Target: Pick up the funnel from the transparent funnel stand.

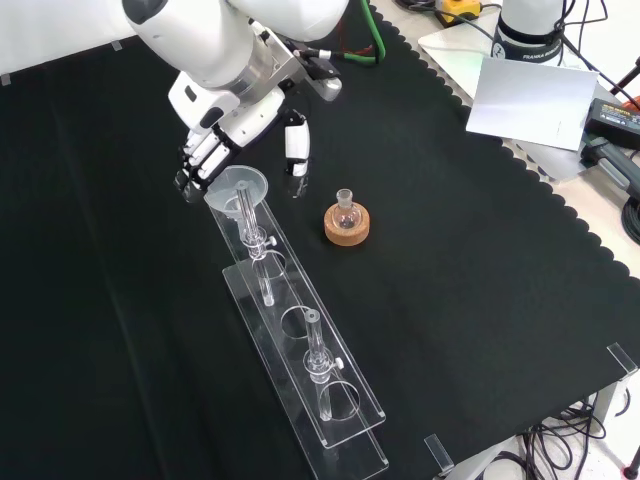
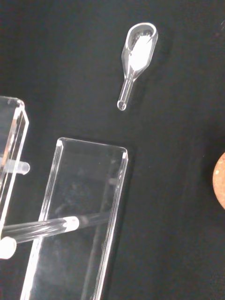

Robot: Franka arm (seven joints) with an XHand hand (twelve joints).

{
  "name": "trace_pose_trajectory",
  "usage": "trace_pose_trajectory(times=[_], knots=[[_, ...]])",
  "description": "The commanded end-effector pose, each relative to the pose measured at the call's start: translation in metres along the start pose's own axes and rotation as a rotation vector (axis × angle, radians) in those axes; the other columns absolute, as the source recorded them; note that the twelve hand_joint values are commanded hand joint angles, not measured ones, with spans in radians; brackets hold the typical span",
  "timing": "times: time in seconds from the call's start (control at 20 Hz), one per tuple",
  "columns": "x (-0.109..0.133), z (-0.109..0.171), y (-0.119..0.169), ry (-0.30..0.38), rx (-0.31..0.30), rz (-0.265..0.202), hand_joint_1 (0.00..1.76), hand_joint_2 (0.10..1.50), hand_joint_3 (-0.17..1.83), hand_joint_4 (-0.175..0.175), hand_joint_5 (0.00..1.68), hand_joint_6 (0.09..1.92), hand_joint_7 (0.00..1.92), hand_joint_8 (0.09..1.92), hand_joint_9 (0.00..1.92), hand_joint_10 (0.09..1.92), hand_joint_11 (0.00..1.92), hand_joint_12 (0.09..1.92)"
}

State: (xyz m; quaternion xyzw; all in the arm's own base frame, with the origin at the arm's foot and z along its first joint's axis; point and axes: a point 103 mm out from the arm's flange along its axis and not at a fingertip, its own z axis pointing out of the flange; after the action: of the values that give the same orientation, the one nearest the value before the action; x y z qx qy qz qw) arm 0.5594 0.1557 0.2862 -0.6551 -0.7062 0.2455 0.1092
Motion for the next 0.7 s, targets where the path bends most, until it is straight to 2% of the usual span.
trace_pose_trajectory(times=[0.05,0.7], knots=[[0.002,0.001,0.007,0.004,0.002,-0.012,0.56,0.76,0.14,-0.012,0.00,0.09,0.00,0.26,0.10,0.88,0.39,1.47],[0.002,0.001,0.017,-0.025,0.024,0.001,0.63,0.76,0.12,0.009,0.00,0.09,0.00,0.38,0.16,0.89,0.46,1.44]])
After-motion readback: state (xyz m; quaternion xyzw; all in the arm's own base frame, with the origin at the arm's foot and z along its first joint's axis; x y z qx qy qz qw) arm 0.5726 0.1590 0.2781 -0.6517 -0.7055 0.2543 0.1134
